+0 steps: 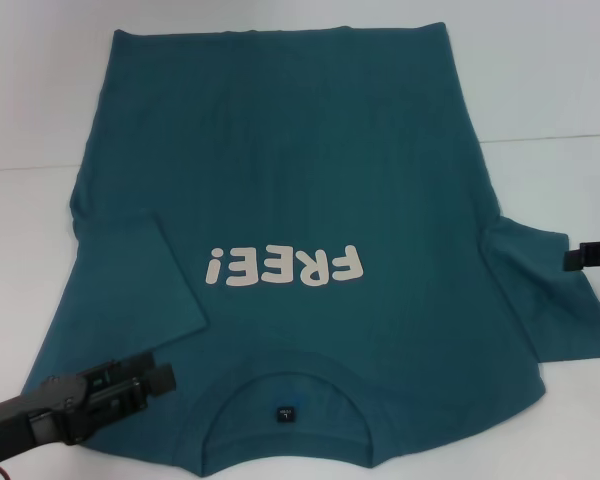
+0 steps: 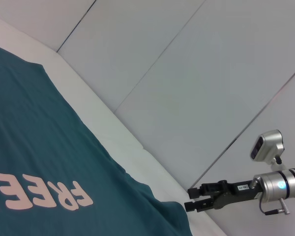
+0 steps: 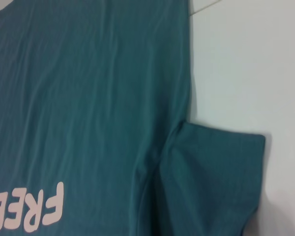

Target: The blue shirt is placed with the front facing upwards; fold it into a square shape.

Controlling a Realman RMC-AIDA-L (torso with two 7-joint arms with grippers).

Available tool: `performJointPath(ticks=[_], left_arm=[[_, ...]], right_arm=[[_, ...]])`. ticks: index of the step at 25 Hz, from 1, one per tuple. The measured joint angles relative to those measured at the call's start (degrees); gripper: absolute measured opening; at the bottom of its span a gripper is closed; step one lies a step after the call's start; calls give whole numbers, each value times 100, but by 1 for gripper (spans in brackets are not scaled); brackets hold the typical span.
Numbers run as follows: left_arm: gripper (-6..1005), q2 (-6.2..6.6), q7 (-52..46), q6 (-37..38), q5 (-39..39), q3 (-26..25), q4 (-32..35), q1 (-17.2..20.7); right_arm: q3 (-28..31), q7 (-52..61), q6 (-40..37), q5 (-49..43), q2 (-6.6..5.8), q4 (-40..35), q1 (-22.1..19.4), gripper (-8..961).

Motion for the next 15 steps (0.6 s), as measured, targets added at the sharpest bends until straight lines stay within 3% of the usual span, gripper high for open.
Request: performJointPath(ticks=[15], left_arm=[[600,-4,37,-125,0,-60,-48,30]], right_arm=[[-296,-36,756,-16,137,600,297,925]])
